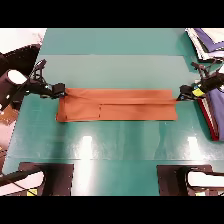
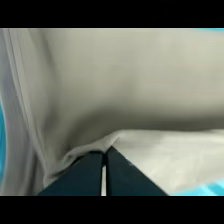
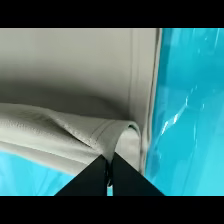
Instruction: Fold the shirts.
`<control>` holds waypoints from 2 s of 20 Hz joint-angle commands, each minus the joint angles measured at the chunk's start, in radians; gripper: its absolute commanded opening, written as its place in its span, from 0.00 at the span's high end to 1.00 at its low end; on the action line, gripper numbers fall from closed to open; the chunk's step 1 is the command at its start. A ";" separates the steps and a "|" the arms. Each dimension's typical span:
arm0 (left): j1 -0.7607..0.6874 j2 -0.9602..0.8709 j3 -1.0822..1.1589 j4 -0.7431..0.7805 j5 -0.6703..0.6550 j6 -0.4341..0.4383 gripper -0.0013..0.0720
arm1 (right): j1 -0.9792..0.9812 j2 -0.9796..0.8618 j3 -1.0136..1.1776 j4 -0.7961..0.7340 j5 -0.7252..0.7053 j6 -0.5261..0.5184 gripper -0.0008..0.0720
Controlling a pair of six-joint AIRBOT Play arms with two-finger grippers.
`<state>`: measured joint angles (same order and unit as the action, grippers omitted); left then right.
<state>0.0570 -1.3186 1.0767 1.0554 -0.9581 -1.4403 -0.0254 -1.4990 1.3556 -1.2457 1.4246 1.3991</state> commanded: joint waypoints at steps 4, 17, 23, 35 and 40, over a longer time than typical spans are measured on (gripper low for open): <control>0.001 -0.100 0.105 -0.016 0.045 0.019 0.33 | -0.021 -0.150 0.156 0.168 -0.034 -0.052 0.69; -0.048 -0.101 0.206 -0.093 -0.195 0.027 0.94 | -0.261 -0.154 -0.143 0.336 0.016 -0.212 0.19; -0.233 -0.106 0.203 -0.092 -0.039 -0.022 0.94 | -0.193 -0.191 -0.216 0.417 -0.074 -0.260 0.35; -0.502 -0.372 0.364 -0.154 0.120 -0.053 0.95 | -0.079 0.084 0.042 0.574 -0.038 -0.224 0.97; -0.576 -0.472 0.390 -0.188 0.166 -0.053 0.95 | 0.121 0.084 0.250 0.575 -0.039 -0.130 0.97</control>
<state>-0.4786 -1.7348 1.4487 0.8944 -0.8215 -1.4921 -0.0006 -1.4265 1.5002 -0.6792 1.3869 1.2106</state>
